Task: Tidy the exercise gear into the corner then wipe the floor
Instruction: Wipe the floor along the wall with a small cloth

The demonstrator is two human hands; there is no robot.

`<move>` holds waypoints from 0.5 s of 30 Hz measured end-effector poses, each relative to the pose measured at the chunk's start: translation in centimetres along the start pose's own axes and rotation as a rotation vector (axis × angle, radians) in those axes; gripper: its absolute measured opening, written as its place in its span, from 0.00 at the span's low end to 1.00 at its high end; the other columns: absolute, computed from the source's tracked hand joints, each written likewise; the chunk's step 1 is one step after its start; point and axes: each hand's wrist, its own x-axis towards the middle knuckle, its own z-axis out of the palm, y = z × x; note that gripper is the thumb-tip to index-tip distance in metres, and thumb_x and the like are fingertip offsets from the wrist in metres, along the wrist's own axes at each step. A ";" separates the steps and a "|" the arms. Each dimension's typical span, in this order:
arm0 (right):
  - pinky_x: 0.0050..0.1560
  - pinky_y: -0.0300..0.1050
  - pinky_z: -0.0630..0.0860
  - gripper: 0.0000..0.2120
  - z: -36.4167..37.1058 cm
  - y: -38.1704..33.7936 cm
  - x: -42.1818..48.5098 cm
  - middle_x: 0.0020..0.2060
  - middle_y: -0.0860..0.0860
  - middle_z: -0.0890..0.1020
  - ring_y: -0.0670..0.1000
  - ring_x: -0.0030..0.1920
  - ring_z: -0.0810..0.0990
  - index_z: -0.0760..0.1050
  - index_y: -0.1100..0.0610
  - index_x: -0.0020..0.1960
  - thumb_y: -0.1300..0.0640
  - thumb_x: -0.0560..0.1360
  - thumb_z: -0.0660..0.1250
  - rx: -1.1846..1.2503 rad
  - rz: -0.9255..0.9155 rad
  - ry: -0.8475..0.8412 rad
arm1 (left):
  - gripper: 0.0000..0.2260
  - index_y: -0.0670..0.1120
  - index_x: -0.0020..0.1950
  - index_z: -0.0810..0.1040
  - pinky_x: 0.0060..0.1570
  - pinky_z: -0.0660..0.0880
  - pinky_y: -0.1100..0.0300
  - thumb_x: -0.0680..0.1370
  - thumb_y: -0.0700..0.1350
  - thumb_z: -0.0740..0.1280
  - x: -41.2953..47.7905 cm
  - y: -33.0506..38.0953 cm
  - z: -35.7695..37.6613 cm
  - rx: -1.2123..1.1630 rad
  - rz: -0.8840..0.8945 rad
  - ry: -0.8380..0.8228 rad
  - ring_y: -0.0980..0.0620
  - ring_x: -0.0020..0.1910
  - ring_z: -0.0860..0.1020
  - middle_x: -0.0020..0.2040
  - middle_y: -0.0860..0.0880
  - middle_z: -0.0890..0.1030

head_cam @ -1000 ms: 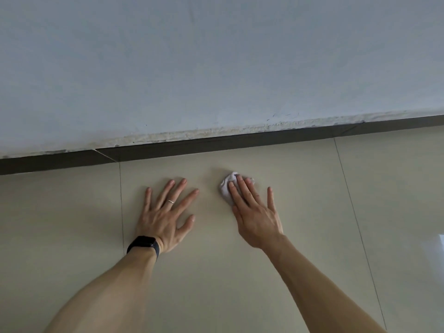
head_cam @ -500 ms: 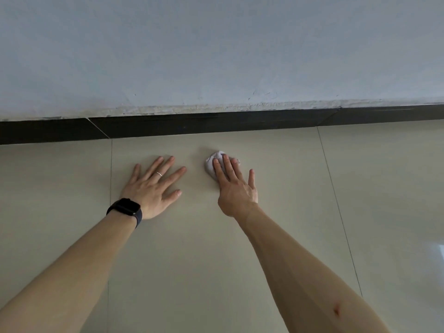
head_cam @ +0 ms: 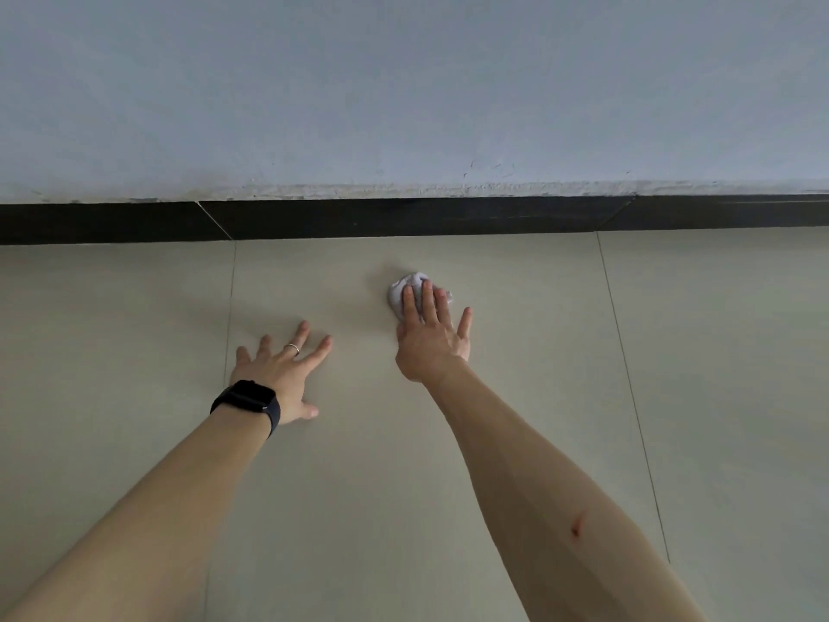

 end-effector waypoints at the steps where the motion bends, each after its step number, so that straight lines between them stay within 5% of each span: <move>1: 0.76 0.65 0.36 0.30 0.1 0.1 -0.1 0.79 0.48 0.31 0.52 0.79 0.31 0.30 0.48 0.79 0.49 0.85 0.45 -0.003 -0.001 0.013 | 0.47 0.65 0.78 0.36 0.70 0.60 0.39 0.72 0.66 0.68 0.1 -0.2 -0.4 0.017 0.007 -0.003 0.37 0.77 0.53 0.81 0.54 0.36; 11: 0.77 0.64 0.43 0.32 0.4 -1.1 0.6 0.80 0.49 0.34 0.53 0.80 0.35 0.33 0.49 0.80 0.52 0.84 0.50 -0.031 0.081 0.047 | 0.49 0.64 0.78 0.36 0.66 0.66 0.48 0.72 0.64 0.70 0.4 -1.2 0.4 0.048 0.075 0.096 0.36 0.76 0.56 0.81 0.54 0.38; 15: 0.71 0.54 0.67 0.35 0.1 -2.5 -0.5 0.79 0.55 0.52 0.59 0.76 0.57 0.48 0.54 0.80 0.61 0.79 0.62 -0.041 0.158 0.155 | 0.46 0.62 0.80 0.42 0.70 0.64 0.48 0.72 0.64 0.69 -0.1 -1.6 1.1 -0.050 0.188 0.109 0.34 0.76 0.54 0.82 0.53 0.41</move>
